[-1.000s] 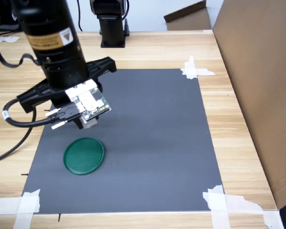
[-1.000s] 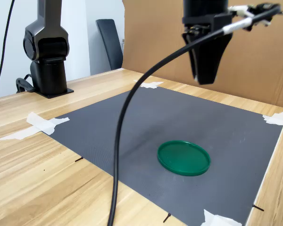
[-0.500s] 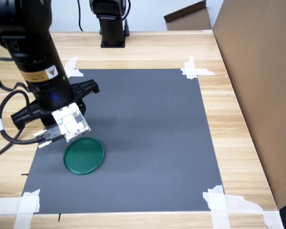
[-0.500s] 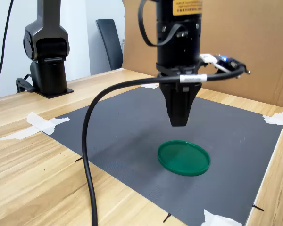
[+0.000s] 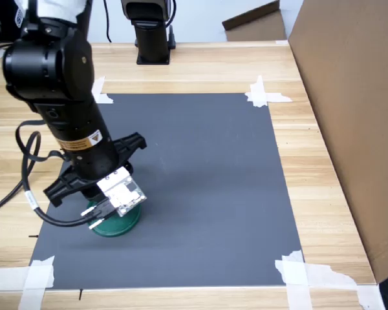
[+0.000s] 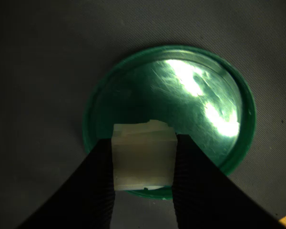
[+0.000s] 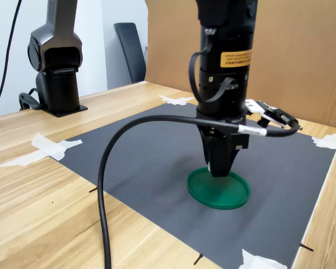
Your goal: Grasp a white terminal and put it in the green lid.
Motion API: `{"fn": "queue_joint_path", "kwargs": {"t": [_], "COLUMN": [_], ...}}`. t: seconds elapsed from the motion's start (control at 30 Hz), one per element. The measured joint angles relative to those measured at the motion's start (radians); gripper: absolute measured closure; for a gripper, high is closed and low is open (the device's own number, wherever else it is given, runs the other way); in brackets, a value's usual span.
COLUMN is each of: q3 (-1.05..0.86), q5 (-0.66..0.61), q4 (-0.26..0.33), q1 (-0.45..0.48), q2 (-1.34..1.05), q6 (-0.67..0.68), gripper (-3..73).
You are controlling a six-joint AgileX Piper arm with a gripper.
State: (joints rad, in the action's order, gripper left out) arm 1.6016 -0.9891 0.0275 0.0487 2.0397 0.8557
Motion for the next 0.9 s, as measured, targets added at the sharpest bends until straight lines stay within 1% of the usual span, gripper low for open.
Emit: {"fn": "queue_joint_path", "kwargs": {"t": [0.1,0.3,0.63,0.77,0.87,0.9], "q3": [0.000,0.000,0.000,0.000,0.000,0.000], "q5": [-0.003,-0.012,0.004,0.007,0.007,0.007], "q4": [0.000,-0.028,-0.028,-0.063,-0.107,-0.109], "q1": [-0.014,-0.014,-0.014,-0.014,-0.014,-0.014], "q2": [0.000,0.000,0.000,0.000,0.020,0.023], "q6": [0.001,-0.016,-0.055,-0.101,-0.144,-0.149], "gripper": [42.7,42.7,42.7,42.7,42.5,41.5]}}
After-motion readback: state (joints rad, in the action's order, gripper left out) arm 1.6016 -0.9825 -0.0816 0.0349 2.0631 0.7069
